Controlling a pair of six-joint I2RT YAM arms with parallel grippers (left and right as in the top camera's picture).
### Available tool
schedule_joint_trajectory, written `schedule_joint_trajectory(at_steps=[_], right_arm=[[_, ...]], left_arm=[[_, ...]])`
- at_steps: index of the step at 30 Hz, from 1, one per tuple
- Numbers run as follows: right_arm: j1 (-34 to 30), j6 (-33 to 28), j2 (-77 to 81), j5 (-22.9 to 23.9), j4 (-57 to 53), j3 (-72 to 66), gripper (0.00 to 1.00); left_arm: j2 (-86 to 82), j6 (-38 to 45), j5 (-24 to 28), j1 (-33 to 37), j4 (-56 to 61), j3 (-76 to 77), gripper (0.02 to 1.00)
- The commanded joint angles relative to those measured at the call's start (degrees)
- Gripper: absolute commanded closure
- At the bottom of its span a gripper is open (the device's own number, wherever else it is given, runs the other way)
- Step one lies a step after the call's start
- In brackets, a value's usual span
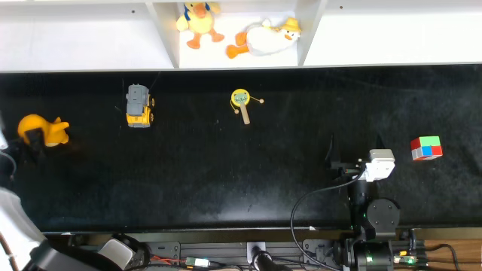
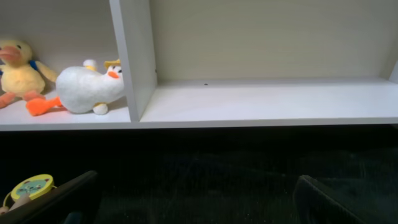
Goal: Store Toys
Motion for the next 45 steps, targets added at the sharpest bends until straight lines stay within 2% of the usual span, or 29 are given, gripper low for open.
schedule_joint_trajectory(at_steps=[1, 11, 29, 43, 44, 45], right_arm=[[-0.35, 0.24, -0.59, 0.17, 0.24, -0.79, 0.001], [-0.35, 0.24, -0.59, 0.17, 0.26, -0.79, 0.005], [-0.35, 0.24, -0.59, 0.17, 0.24, -0.79, 0.007], [-0.35, 0.24, -0.59, 0.17, 0.24, -0.79, 0.007], [-0.35, 0.24, -0.59, 0.17, 0.24, -0.79, 0.005], [-0.35, 0.24, -0.59, 0.17, 0.24, -0.79, 0.005]], left_arm=[[1.68, 1.03, -3.54, -3.56, 1.57, 1.25, 0.020], [4.66, 1.09, -7.74, -4.20, 1.95, 1.25, 0.020], [8.83, 1.07, -7.37, -4.22, 4.79, 1.25, 0.020], [8.83, 1.07, -4.46, -4.22, 5.14, 1.25, 0.018], [8.83, 1.07, -4.46, -4.22, 5.18, 1.25, 0.036], [8.83, 1.07, -4.42, -4.22, 5.25, 1.25, 0.106]])
